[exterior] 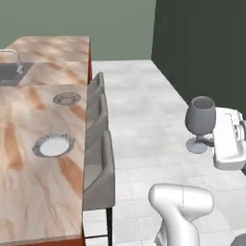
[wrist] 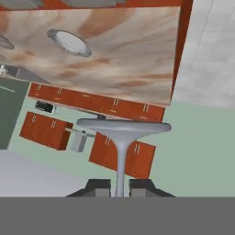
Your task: Retrieve the wine glasses from the counter and place one next to each plate.
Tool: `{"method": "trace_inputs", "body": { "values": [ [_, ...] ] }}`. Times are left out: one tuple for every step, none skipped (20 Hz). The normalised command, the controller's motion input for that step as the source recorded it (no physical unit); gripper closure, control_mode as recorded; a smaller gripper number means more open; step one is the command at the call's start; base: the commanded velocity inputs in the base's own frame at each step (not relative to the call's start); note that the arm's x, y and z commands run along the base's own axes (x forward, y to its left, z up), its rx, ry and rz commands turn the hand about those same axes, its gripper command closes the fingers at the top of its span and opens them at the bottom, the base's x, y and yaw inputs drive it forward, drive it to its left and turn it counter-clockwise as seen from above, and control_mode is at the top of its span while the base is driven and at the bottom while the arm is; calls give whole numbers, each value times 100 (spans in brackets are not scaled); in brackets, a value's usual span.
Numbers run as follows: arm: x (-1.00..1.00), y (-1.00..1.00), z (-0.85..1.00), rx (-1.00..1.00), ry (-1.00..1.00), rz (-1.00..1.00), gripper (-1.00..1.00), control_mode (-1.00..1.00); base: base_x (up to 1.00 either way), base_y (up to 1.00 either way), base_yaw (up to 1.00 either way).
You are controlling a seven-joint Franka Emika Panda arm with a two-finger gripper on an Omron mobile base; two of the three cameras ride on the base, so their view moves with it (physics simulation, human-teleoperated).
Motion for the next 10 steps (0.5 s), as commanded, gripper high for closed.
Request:
{"method": "trace_inputs", "body": {
  "values": [
    [0, 0, 0, 0, 0, 0, 100, 100, 85, -50, 74],
    [0, 0, 0, 0, 0, 0, 100, 100, 80, -47, 76],
    [0, 0, 0, 0, 0, 0, 100, 100, 76, -40, 79],
    [0, 0, 0, 0, 0, 0, 100, 100, 71, -28, 84],
    [0, 0, 0, 0, 0, 0, 100, 100, 68, -21, 87],
    [0, 0, 0, 0, 0, 0, 100, 100, 65, -20, 89],
    [0, 0, 0, 0, 0, 0, 100, 100, 63, -20, 89],
    [0, 0, 0, 0, 0, 0, 100, 100, 63, -20, 89],
    [0, 0, 0, 0, 0, 0, 100, 100, 61, -19, 90],
    [0, 0, 0, 0, 0, 0, 100, 100, 61, -20, 89]
  ]
}}
